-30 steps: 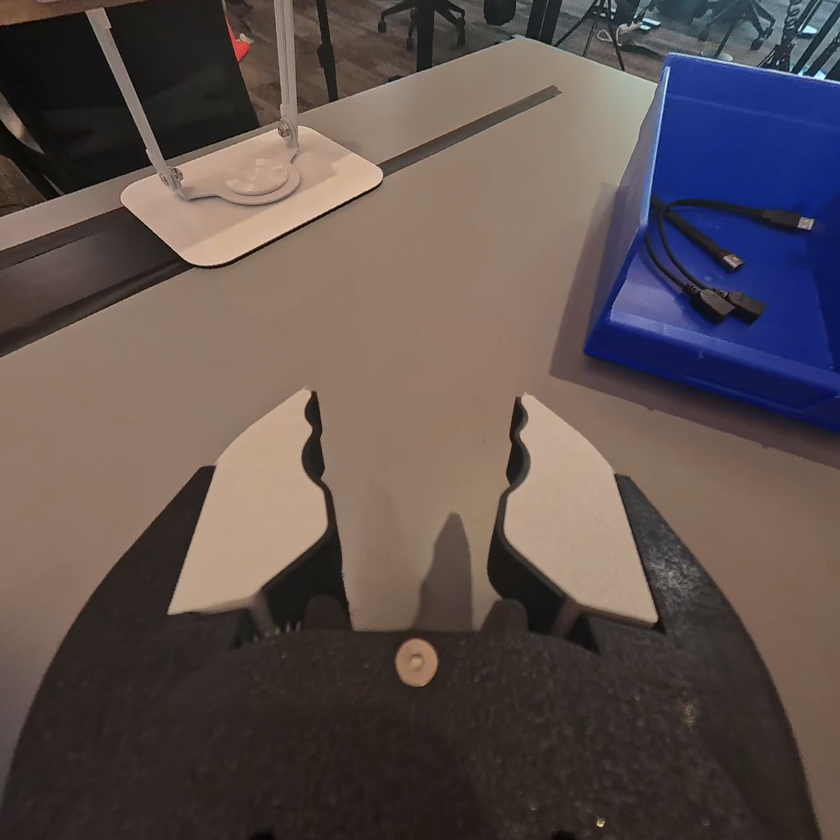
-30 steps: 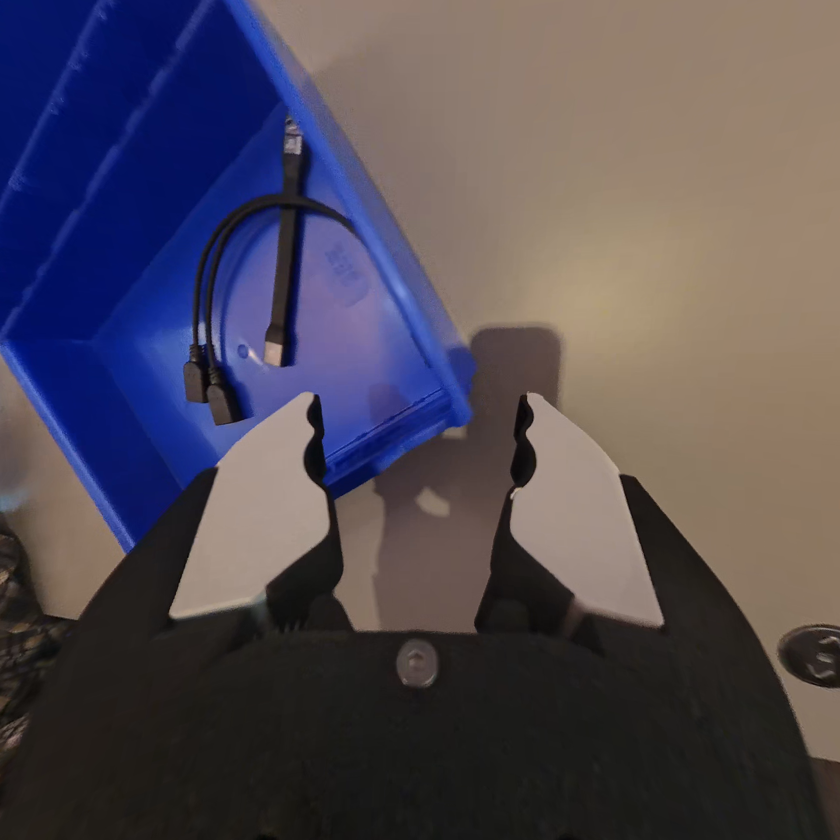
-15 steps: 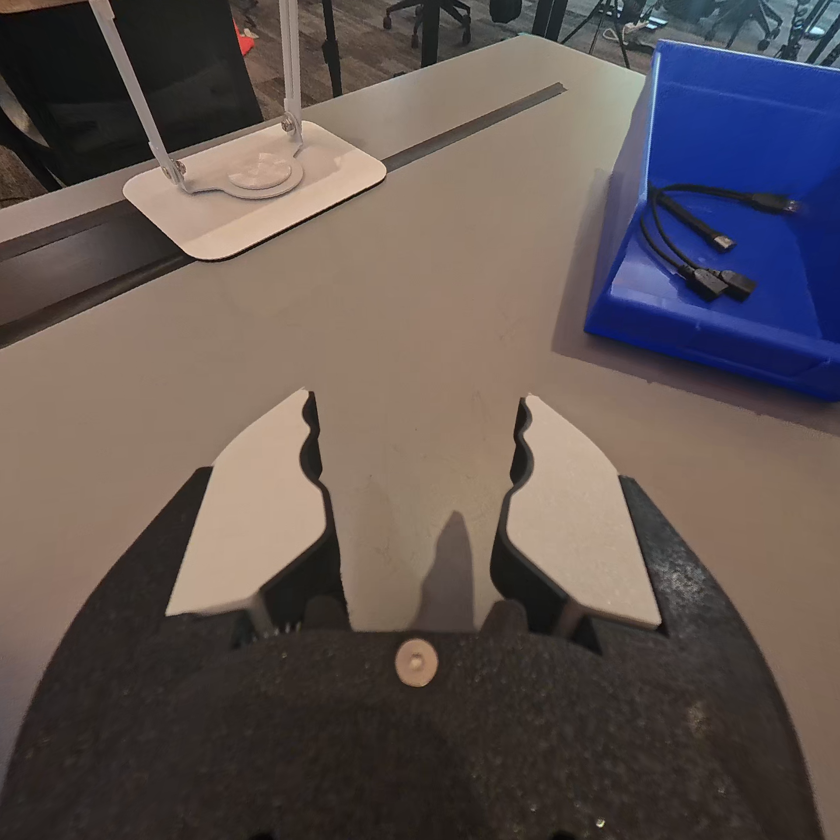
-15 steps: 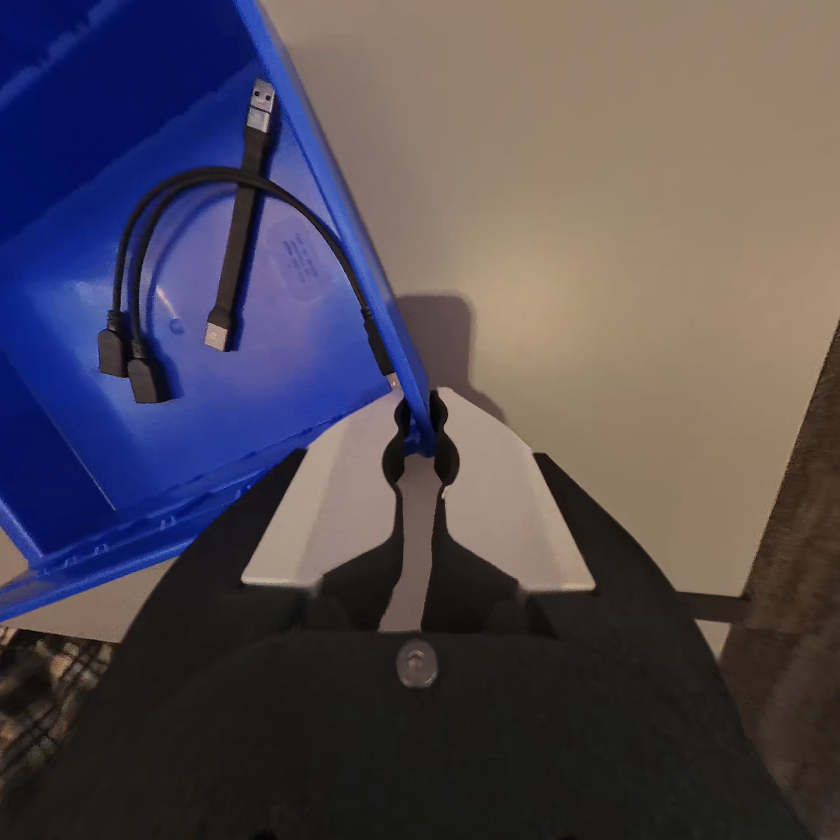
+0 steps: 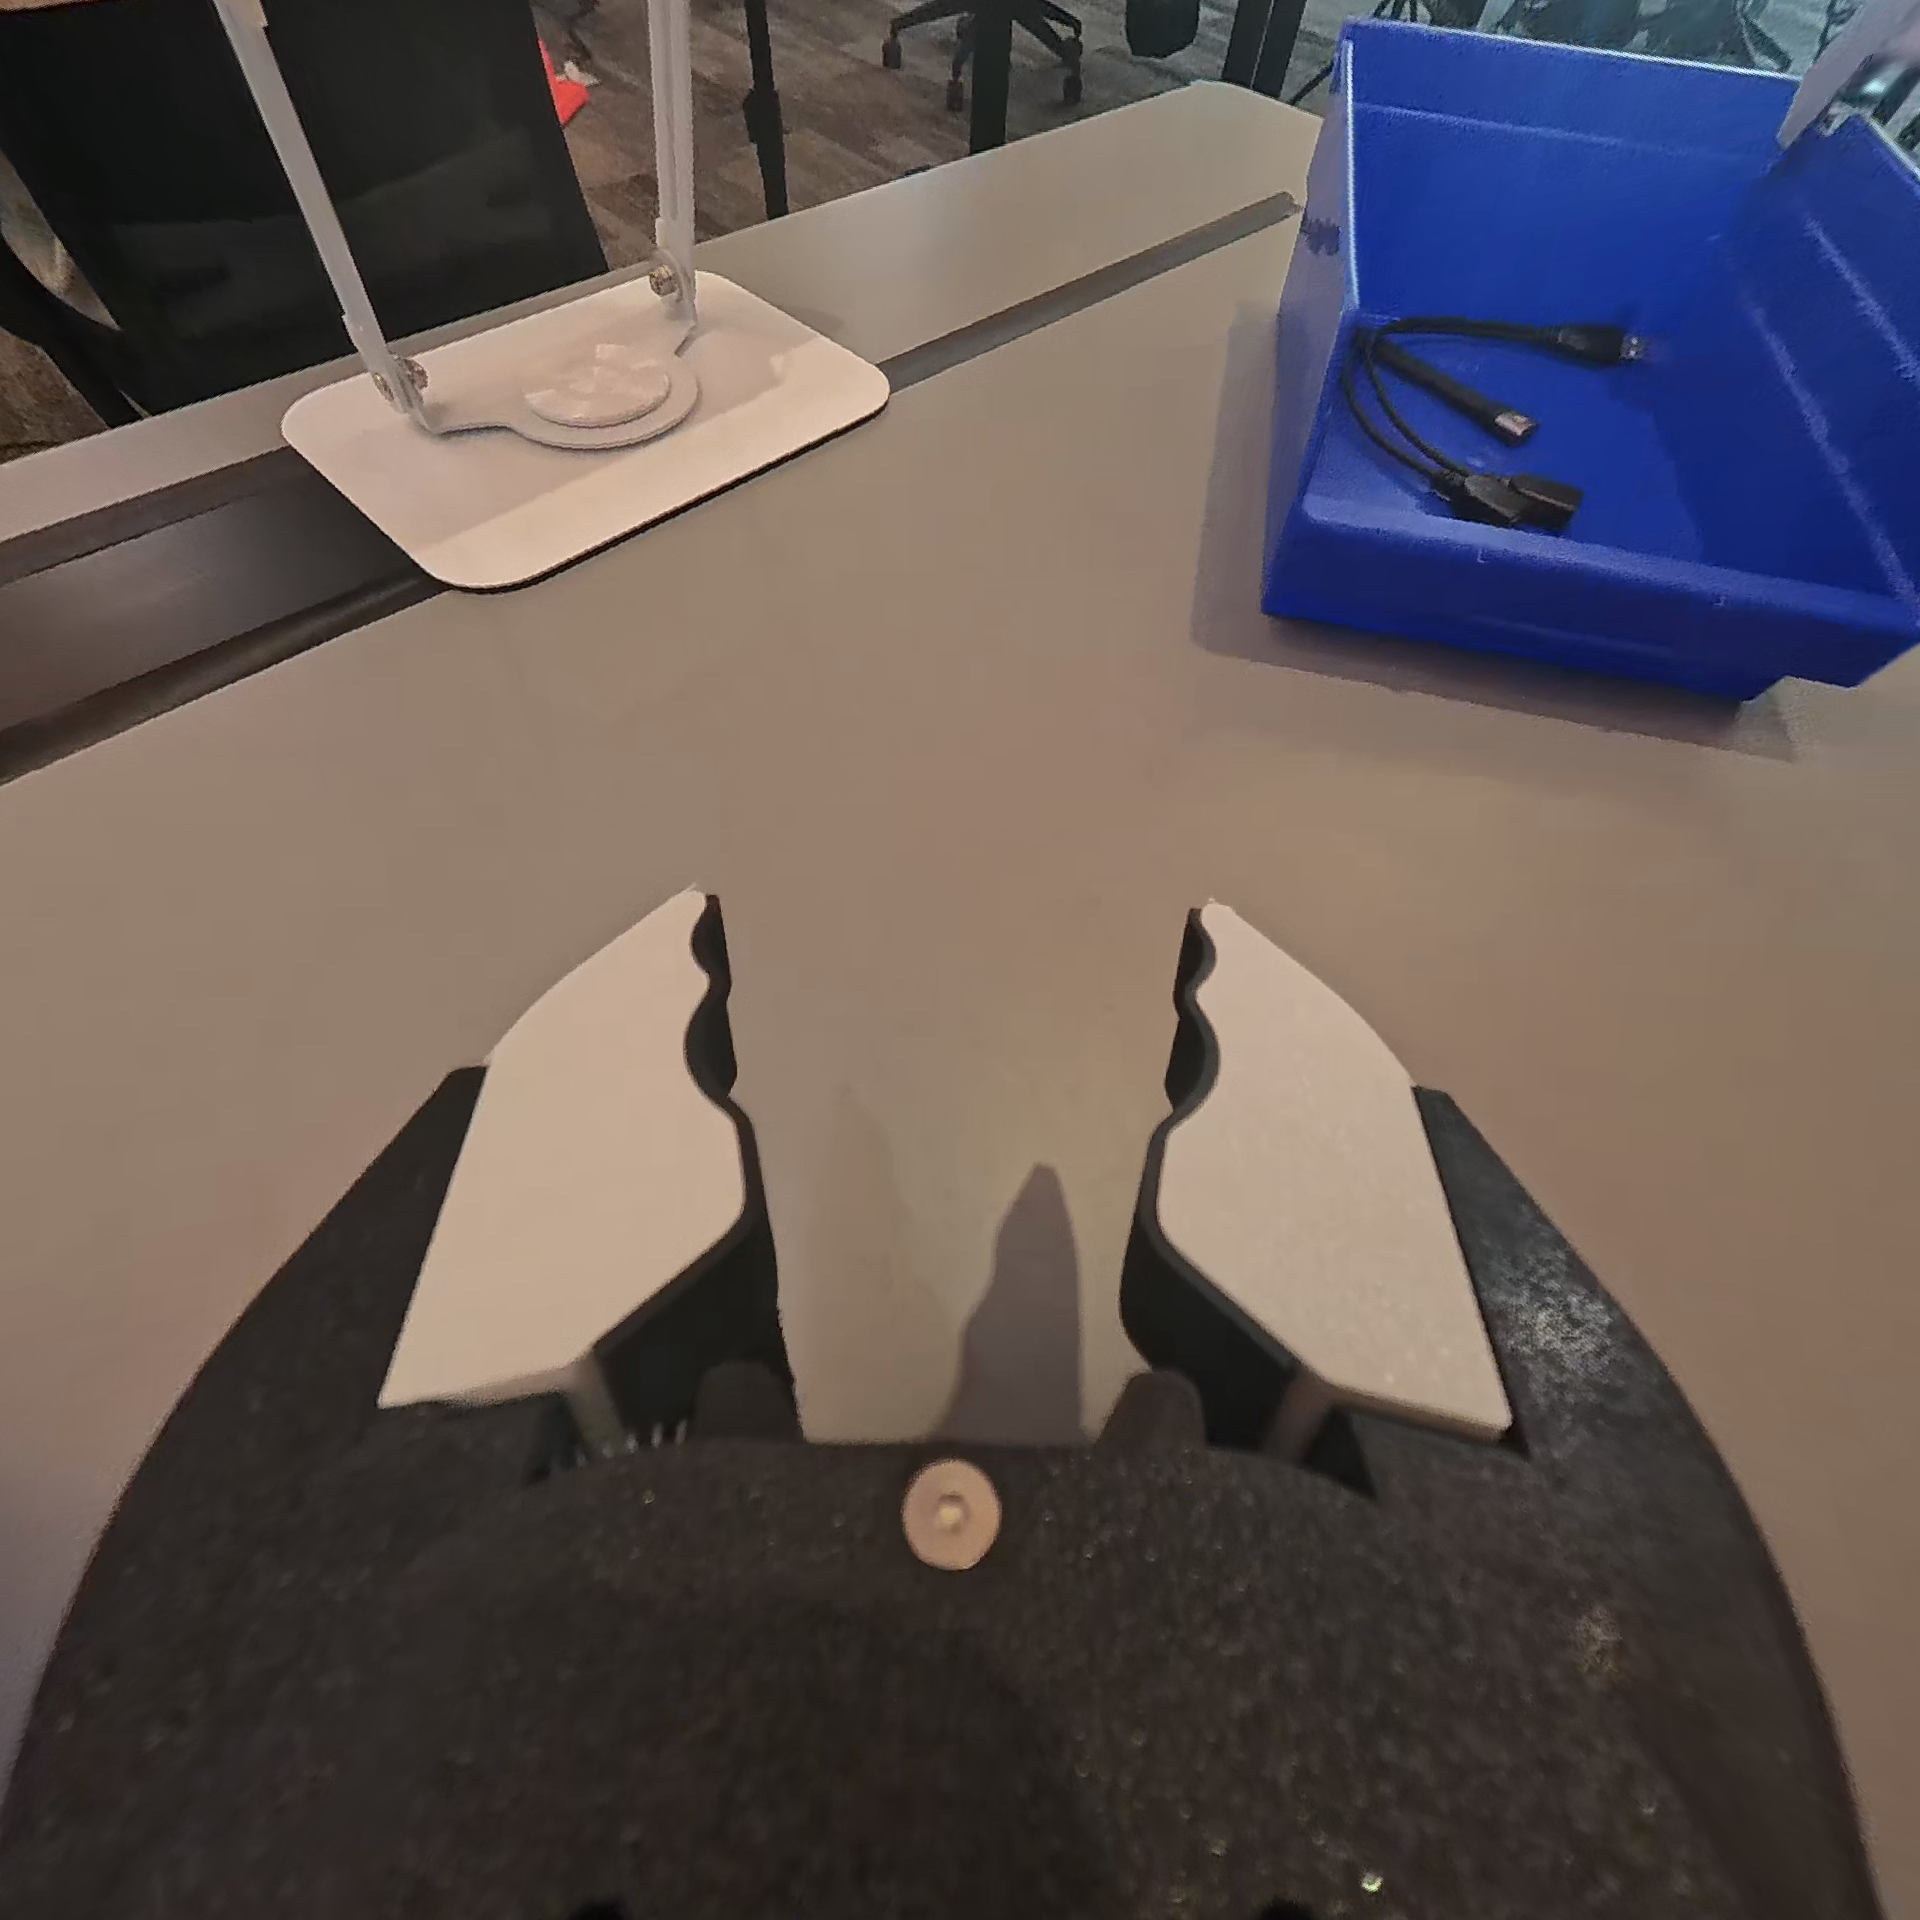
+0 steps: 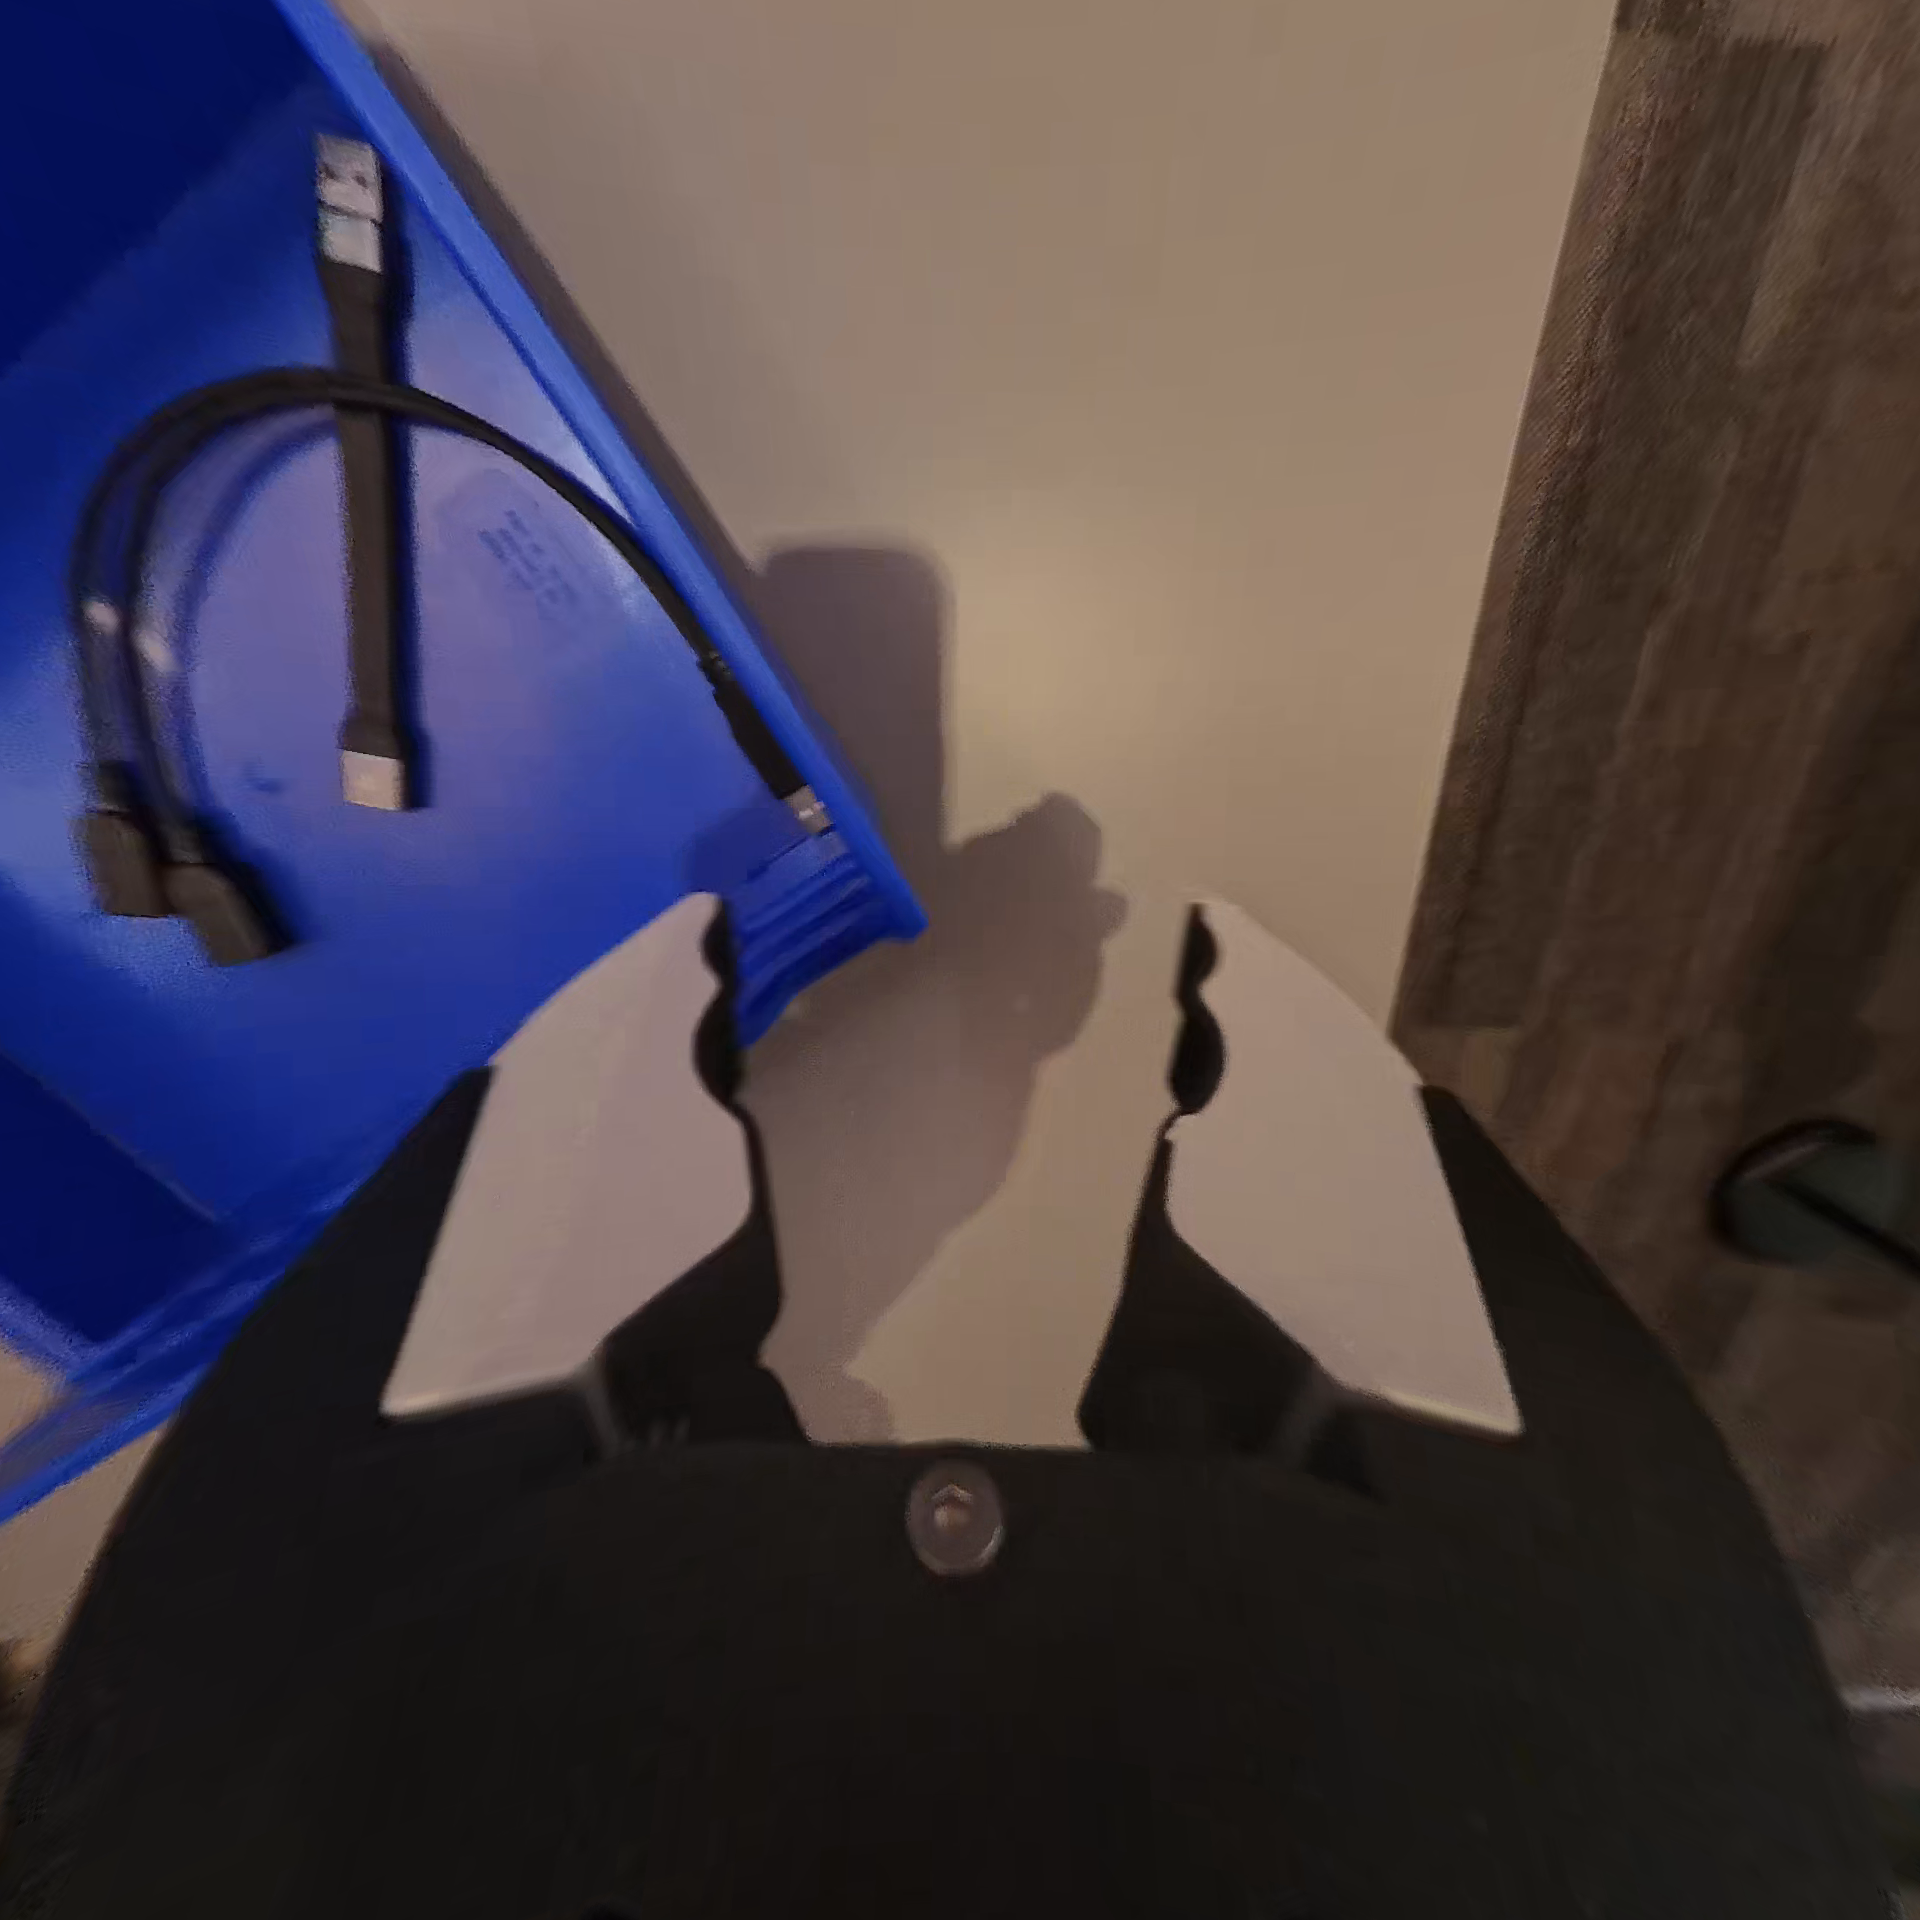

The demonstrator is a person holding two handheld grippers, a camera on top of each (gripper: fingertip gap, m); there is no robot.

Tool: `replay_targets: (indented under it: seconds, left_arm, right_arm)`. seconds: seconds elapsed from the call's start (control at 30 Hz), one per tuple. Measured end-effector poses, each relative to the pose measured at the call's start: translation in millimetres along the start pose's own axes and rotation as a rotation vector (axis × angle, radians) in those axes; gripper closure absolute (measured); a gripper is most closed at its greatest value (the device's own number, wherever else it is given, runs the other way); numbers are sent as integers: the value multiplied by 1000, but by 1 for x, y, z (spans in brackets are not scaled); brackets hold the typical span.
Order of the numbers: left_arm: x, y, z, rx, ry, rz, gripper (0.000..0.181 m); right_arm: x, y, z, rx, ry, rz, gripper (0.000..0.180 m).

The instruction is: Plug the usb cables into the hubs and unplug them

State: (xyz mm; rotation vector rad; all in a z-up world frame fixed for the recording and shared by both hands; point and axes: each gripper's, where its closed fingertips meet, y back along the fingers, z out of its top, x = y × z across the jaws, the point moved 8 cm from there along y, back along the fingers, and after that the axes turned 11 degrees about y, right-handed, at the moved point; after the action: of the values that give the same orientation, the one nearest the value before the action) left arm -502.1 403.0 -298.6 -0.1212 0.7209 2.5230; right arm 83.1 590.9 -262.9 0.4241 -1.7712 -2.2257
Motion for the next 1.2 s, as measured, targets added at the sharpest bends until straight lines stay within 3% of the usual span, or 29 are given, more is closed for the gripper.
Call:
replay_targets:
  seconds: [0.17,0.27,0.37,0.43,0.53,0.6,0.93,1.17,1.2]
  left_arm:
    - [-2,2,1,-2,-5,-1,99]
    - [-6,3,2,-1,-20,-2,99]
    - [-6,5,2,-7,-34,13,99]
    - [-4,6,3,-12,-37,28,99]
    - [-1,5,1,-8,-26,30,99]
    - [0,4,1,-4,-25,30,99]
    - [-4,6,2,-5,-30,24,99]
    - [0,-2,-4,35,-28,39,99]
    - [1,-3,-5,40,-25,41,99]
  right_arm:
    - [38,28,-33,-125,-255,239,79]
    - [60,21,-54,-74,-319,277,70]
    - [86,8,-62,-59,-376,362,72]
    - [103,-1,-65,-27,-349,365,83]
    - [115,-6,-65,-27,-316,339,123]
    - [115,-2,-61,-62,-302,315,163]
    - [38,-1,-72,40,-206,136,175]
    - [-9,-6,-62,28,-192,123,173]
    - [-11,-5,-62,16,-182,127,165]
